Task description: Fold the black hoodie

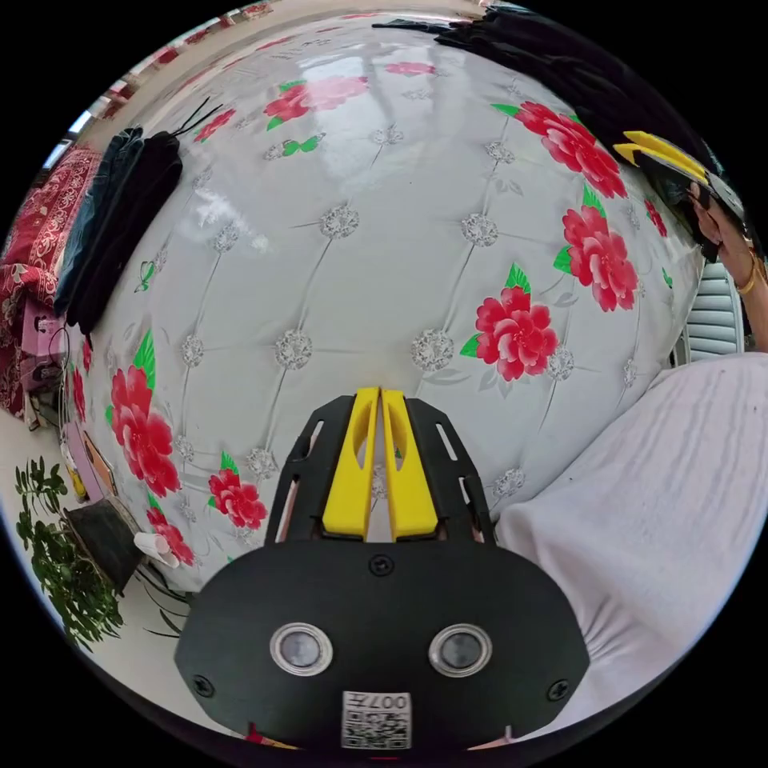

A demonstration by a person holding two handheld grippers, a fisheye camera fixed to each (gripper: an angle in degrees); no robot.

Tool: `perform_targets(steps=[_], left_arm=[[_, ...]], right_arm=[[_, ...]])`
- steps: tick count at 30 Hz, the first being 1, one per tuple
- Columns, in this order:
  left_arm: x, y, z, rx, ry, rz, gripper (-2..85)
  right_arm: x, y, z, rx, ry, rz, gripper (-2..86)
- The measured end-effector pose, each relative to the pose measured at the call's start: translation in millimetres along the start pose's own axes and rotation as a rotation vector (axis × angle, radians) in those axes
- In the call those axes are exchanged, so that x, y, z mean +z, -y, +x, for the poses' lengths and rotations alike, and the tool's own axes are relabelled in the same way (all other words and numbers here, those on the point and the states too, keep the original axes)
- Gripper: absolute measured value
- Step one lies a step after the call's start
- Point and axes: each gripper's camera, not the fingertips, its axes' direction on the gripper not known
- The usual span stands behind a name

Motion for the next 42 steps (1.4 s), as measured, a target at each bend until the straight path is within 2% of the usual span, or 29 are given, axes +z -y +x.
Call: perform_targets(steps=[1,3,7,9,10,12,14,17,19,20,21,23,25,26,31,35,36,38,42], left_arm=[[2,-1,4,-0.012,0.003,0.001,-1.0],[3,-3,12,-0.014,0.023,0.001,-1.0],[3,-5,34,-0.016,0.088,-0.009,-1.0],[1,-2,40,-0.018,0.098,-0.027,-1.0],[-1,0,43,-0.016,0.102,-0.042,-0.9],[-5,2,46,-0.018,0.104,-0.059,-0.9],[-12,0,45,-0.063,0.086,-0.052,-0.9],[-29,-14,37,-0.204,-0.023,0.009,-0.4],[-62,-31,44,-0.180,-0.543,0.225,0.9],[-75,-37,49,-0.183,-0.625,0.307,1.4],[-103,-48,63,-0.156,-0.704,0.464,2.5],[-147,-58,95,-0.067,-0.642,0.588,4.4],[-201,-66,138,0.067,-0.448,0.674,6.7],[-214,-69,146,0.090,-0.411,0.699,7.3],[-331,-104,213,0.232,-0.184,1.022,15.2],[-382,-116,267,0.269,0.062,1.156,13.8],[-392,-123,270,0.267,0.100,1.197,12.2],[-394,-113,256,0.161,0.120,1.126,10.2],[-354,-76,181,-0.278,0.047,0.784,8.5]], right_arm=[[-15,-2,22,0.044,-0.094,0.048,12.0],[-70,-16,114,0.267,-0.332,0.171,11.6],[-105,-46,228,0.533,-0.330,0.133,9.6],[-82,-81,267,0.636,-0.216,0.079,6.9],[-80,-93,272,0.677,-0.186,0.127,6.1],[-87,-139,283,0.860,-0.003,0.287,3.7],[-94,-157,282,0.898,0.163,0.340,2.6],[-126,-173,253,0.781,0.380,0.501,1.5],[-150,-178,233,0.690,0.555,0.574,1.1],[-170,-181,218,0.638,0.629,0.639,1.0],[-192,-182,204,0.590,0.655,0.684,0.8],[-222,-177,185,0.512,0.657,0.700,0.8],[-249,-170,164,0.436,0.653,0.731,0.7],[-263,-165,150,0.385,0.673,0.743,0.8],[-296,-135,57,0.072,0.887,0.713,1.0],[-314,-99,-77,-0.495,1.284,0.540,1.6],[-321,-94,-110,-0.636,1.267,0.505,1.9],[-322,-89,-130,-0.670,1.134,0.589,2.9],[-264,-51,-135,-0.598,0.876,0.519,5.4]])
